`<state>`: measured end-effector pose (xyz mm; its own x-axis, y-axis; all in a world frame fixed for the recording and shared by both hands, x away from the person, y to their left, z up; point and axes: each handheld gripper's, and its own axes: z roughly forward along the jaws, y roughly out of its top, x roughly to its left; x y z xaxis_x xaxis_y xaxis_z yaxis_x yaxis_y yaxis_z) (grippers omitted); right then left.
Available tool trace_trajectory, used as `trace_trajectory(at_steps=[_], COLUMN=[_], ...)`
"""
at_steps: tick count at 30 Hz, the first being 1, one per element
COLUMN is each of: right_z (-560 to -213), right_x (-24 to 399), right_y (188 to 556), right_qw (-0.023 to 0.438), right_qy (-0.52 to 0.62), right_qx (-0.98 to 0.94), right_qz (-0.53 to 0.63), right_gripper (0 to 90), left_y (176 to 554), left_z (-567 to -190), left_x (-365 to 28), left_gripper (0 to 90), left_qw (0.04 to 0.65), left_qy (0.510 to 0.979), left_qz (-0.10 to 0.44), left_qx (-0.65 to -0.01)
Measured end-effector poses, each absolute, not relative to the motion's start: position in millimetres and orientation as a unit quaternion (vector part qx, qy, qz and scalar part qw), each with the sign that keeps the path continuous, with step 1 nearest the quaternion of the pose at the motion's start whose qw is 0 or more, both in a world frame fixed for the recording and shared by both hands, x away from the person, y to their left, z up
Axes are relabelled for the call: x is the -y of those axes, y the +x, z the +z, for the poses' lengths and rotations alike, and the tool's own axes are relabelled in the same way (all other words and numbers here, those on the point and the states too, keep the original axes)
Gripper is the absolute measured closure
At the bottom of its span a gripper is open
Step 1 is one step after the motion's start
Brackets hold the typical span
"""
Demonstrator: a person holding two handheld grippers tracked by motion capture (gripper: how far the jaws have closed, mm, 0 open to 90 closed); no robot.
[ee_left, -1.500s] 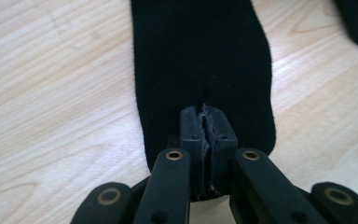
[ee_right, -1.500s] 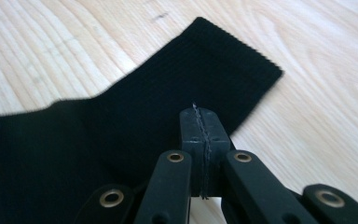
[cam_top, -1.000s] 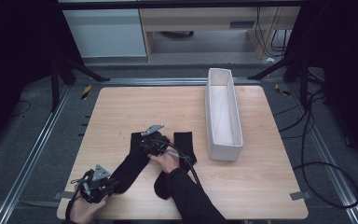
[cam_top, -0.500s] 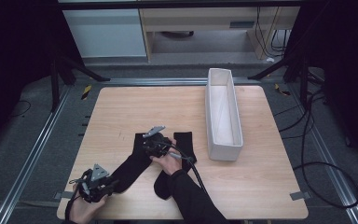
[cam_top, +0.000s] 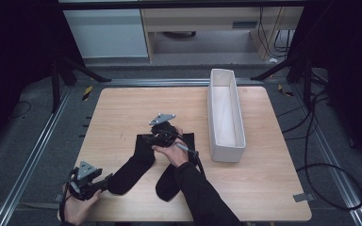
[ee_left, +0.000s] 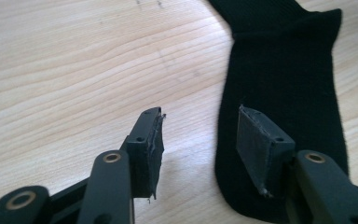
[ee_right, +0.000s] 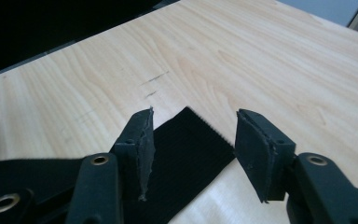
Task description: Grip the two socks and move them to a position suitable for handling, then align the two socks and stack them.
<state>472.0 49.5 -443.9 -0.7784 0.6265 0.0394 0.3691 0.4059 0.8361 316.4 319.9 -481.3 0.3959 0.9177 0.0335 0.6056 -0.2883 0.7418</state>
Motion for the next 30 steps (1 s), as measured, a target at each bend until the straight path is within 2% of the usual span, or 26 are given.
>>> trace_trajectory(at_steps=[6, 11, 20, 30], right_z=[-446.0, -452.9, -470.4, -493.5], right_x=[-55.4, -62.6, -75.0, -84.2], right_y=[493.4, 503.2, 517.4, 517.6], right_qw=[0.140, 0.140, 0.129, 0.120], right_qy=[0.314, 0.318, 0.327, 0.317], right_qx=[-0.824, -0.827, -0.834, -0.857], right_qz=[0.450, 0.443, 0.425, 0.387], right_gripper=[39.0, 36.6, 37.6, 40.6], left_y=[317.1, 316.7, 312.3, 311.6], left_z=[-482.5, -482.9, -483.1, -489.9], left_x=[-322.1, -321.7, -318.3, -309.0], left_gripper=[47.5, 46.1, 45.6, 52.3], left_qw=[0.326, 0.324, 0.319, 0.293], left_qy=[0.765, 0.766, 0.773, 0.792], left_qz=[0.236, 0.236, 0.219, 0.185], left_qx=[-0.502, -0.503, -0.503, -0.502])
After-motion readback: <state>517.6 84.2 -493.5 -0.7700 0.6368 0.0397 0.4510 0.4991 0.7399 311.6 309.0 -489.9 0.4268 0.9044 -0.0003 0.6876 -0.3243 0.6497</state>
